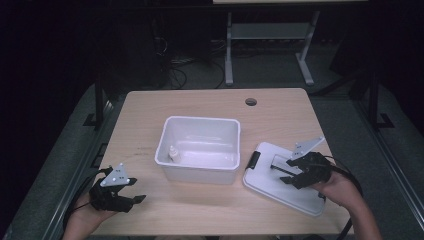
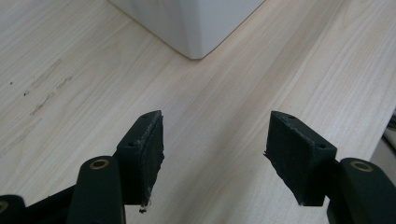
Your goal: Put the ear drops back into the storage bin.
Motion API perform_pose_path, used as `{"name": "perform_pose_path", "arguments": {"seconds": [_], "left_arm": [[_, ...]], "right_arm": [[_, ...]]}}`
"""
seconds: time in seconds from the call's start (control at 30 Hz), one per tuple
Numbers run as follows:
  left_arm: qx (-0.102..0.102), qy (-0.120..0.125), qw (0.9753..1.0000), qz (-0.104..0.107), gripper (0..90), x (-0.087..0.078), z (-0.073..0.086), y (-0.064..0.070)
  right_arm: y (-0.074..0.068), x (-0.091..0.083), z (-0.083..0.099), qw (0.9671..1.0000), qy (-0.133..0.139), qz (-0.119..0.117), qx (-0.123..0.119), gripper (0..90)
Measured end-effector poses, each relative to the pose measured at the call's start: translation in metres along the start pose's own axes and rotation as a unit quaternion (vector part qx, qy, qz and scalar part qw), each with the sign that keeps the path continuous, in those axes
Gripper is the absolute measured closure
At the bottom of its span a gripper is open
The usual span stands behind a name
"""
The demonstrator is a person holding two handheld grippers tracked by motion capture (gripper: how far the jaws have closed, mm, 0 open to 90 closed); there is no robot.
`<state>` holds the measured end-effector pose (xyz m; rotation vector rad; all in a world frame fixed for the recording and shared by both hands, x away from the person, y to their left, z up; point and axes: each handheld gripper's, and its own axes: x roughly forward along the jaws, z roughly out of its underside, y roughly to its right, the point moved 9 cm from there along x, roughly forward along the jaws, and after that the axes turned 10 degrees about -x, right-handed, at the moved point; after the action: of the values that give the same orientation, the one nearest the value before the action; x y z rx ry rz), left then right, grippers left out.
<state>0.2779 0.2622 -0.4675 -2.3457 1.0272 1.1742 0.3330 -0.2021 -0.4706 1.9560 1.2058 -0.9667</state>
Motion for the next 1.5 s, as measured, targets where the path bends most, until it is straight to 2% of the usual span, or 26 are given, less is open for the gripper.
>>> {"name": "perform_pose_path", "arguments": {"seconds": [0.17,0.23,0.37,0.53,0.77,0.93,1.27,1.5], "left_arm": [[-0.004,0.003,1.0000,0.001,37.5,-0.001,0.003,-0.002],[-0.003,0.002,1.0000,0.000,37.8,-0.001,0.003,-0.001],[-0.001,0.002,1.0000,0.003,39.0,-0.001,0.004,-0.001],[-0.001,0.004,1.0000,0.004,39.4,-0.001,0.003,0.000],[0.003,-0.004,1.0000,-0.001,39.7,0.002,0.004,0.000],[0.004,-0.003,1.0000,0.000,39.8,0.001,0.004,0.000],[0.004,-0.003,1.0000,0.005,39.4,0.003,0.005,0.001],[0.001,-0.003,1.0000,0.005,37.2,0.003,0.007,0.000]], "right_arm": [[0.004,0.002,0.004,0.9998,-0.011,-0.014,0.004,49.3],[0.004,0.005,0.006,0.9997,-0.020,-0.016,-0.005,53.2],[0.007,0.007,0.010,0.9994,-0.031,-0.016,-0.007,66.2],[0.013,0.006,0.012,0.9991,-0.038,-0.016,-0.005,72.3],[0.017,0.008,0.009,0.9987,-0.046,-0.022,-0.008,74.9],[0.019,0.012,0.008,0.9984,-0.049,-0.028,-0.004,77.4],[0.021,0.017,0.009,0.9974,-0.056,-0.044,-0.012,82.9],[0.024,0.016,0.006,0.9972,-0.059,-0.042,-0.018,83.7]]}}
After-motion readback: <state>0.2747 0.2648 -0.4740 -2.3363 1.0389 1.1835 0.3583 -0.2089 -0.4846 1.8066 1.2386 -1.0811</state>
